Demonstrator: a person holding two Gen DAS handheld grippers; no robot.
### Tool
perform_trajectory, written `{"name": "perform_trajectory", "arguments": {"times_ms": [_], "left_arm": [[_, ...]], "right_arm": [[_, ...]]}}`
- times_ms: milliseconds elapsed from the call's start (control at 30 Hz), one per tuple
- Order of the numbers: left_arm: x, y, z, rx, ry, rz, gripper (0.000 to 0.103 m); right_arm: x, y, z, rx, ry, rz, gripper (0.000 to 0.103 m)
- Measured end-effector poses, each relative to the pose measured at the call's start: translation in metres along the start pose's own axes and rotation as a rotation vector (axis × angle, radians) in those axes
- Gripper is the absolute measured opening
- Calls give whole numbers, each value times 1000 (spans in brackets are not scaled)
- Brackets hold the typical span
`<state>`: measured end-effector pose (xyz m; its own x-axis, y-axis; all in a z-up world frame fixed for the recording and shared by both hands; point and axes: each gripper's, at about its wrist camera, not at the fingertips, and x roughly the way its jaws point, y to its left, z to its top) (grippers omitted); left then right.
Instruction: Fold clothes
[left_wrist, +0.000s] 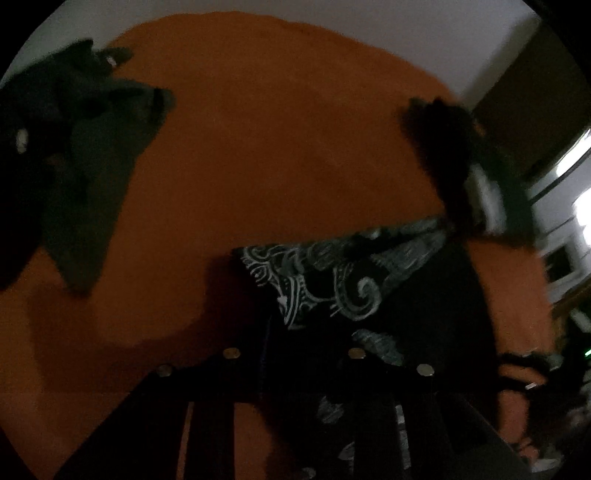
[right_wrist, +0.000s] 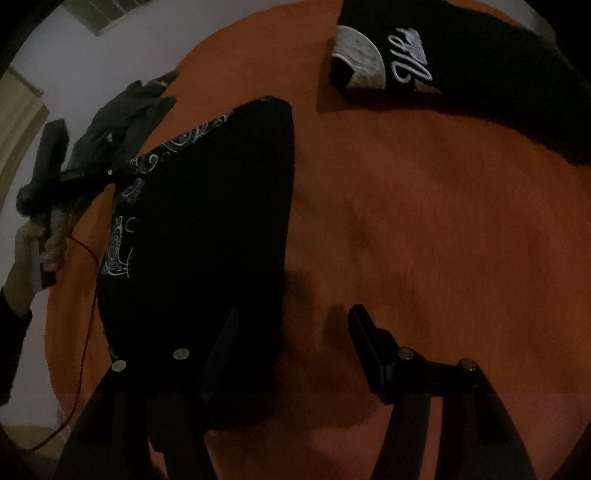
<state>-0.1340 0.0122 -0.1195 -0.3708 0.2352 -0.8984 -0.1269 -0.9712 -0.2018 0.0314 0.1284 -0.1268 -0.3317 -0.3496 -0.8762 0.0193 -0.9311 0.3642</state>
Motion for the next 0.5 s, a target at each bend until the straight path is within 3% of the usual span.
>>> {"name": "perform_trajectory", "arguments": {"times_ms": [67,200,333,433,500], "left_arm": [[-7,1,-5,13,-31,52,25],[-15,-3,-5,64,-87,47,27],[3,3,6,102,-28,6,37],[22,19,11,22,54,-53,40],[28,38,13,-108,78,-134,42]], "right_arm": [[1,1,0,-3,3,0,61],[3,4,-1,-13,8,3,61],[6,3,-1,-2,21,19,61],[9,1,-2,19,33,37,61],[10,1,-4,24,40,46,61]]}}
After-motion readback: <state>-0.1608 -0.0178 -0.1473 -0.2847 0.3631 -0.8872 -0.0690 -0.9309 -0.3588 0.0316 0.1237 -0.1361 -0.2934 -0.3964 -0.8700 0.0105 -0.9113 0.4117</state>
